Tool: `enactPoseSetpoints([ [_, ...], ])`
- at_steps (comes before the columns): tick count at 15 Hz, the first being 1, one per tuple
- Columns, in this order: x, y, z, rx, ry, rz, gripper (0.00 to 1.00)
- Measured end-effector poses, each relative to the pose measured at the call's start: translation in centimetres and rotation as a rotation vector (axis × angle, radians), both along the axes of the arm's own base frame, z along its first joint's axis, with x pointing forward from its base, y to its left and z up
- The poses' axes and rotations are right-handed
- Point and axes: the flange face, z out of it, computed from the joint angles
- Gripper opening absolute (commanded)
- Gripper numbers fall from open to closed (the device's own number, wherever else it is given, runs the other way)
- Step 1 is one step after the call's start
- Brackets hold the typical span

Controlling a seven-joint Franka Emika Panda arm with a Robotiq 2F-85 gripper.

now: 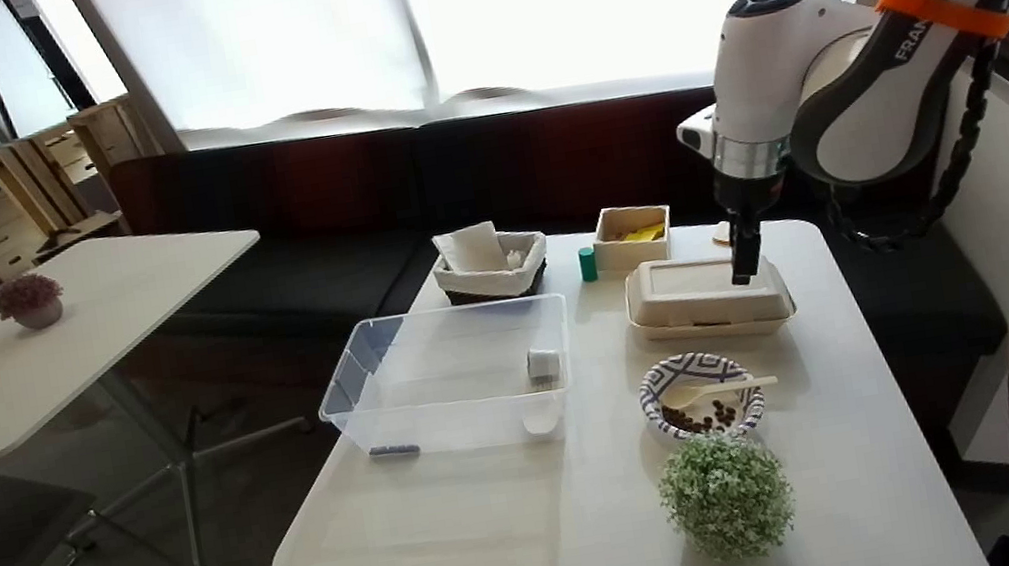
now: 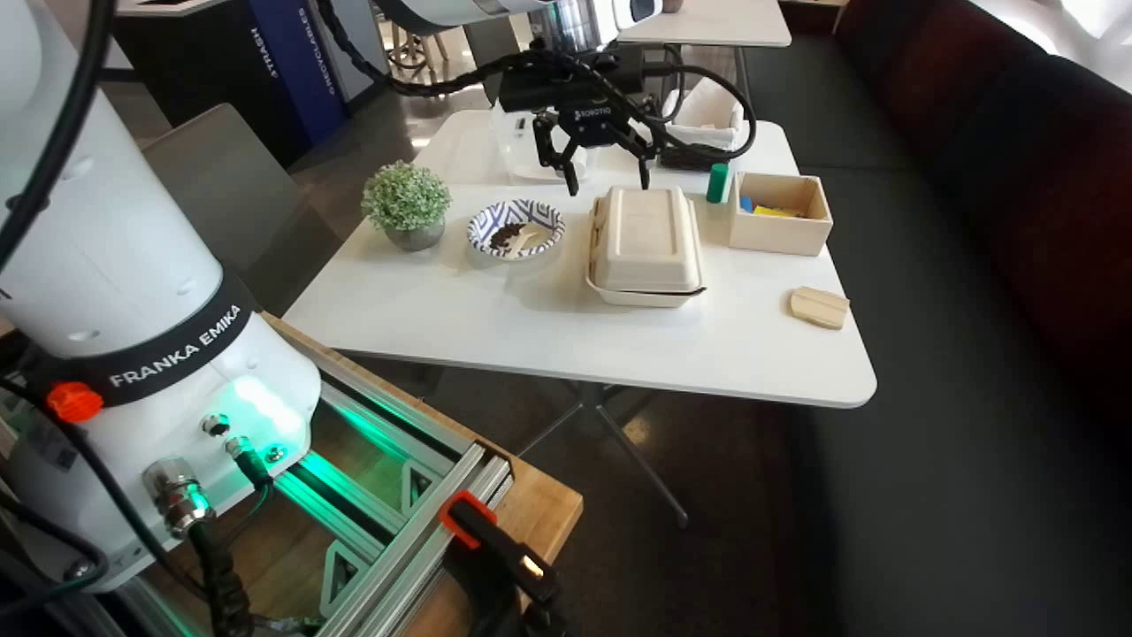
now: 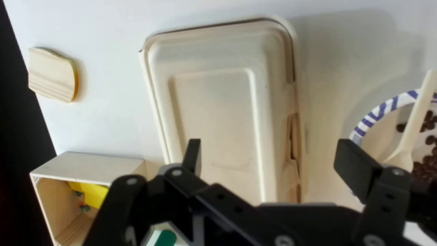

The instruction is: Open the box

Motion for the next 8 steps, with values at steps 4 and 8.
enactPoseSetpoints([
  [4,0.5,-1.4,-2.1,-0.028,0.001,0.021,1.0],
  [8,0.9,-1.5,-2.7,-0.031,0.007,0.029,1.0],
])
